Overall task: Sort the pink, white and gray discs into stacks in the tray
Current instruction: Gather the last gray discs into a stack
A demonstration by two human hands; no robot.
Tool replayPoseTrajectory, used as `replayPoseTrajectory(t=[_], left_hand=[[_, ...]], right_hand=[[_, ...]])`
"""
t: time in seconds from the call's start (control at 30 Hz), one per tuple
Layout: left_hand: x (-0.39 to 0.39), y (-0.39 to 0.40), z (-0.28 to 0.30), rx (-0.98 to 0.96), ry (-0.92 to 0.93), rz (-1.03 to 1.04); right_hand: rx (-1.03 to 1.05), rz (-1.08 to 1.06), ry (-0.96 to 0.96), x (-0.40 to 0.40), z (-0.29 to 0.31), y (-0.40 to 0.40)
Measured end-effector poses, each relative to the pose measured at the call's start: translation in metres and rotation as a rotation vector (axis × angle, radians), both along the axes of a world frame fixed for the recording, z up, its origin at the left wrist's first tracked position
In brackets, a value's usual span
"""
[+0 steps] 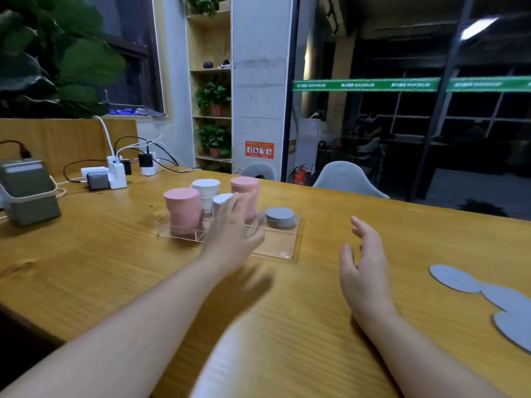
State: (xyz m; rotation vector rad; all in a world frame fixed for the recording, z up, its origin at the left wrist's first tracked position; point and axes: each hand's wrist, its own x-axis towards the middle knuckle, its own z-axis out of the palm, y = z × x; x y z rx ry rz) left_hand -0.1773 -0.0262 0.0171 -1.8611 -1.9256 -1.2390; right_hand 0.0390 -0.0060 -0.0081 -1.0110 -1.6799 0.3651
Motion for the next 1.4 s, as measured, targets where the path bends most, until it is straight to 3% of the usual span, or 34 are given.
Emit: replayPoseTrajectory(t=[0.1,0.37,0.5,0.6,0.7,0.8,1.03,1.23,1.33,1.4], left_hand=[[0.039,0.001,-0.01,-0.037,0.038,-0.09],[0.155,-0.001,-0.019,-0.147,0.047,-0.312],[0.198,0.004,-0.024,-0.218,0.009,-0.33],[0.221,0.009,-0.027,-0.354,-0.15,-0.247],[0.234,0.013,-0.031,-0.441,-0.169,-0.191],[0.233,0.012,-0.034,-0.465,-0.133,-0.303],[0.229,0.009,-0.031,-0.504,-0.213,-0.498],[0.233,0.008,-0.031,-0.502,-0.249,-0.619],[0.238,0.005,-0.031,-0.523,-0.287,-0.762],[0.241,0.006,-0.031,-0.484,-0.286,-0.796]], right_hand=[[-0.016,-0.041,-0.036,0.026,0.002,-0.006],[-0.078,-0.238,-0.418,0.147,0.005,-0.018],[-0.224,-0.503,-0.611,0.198,0.005,-0.015],[-0.437,-0.721,-0.687,0.217,0.004,-0.019],[-0.679,-0.687,-0.69,0.222,0.005,-0.021],[-0.711,-0.574,-0.722,0.223,0.01,-0.021],[-0.728,-0.464,-0.506,0.223,0.018,-0.023],[-0.385,-0.297,-0.291,0.219,0.015,-0.025],[-0.316,-0.128,-0.121,0.208,0.014,-0.025],[-0.291,-0.064,-0.115,0.2,0.012,-0.025]])
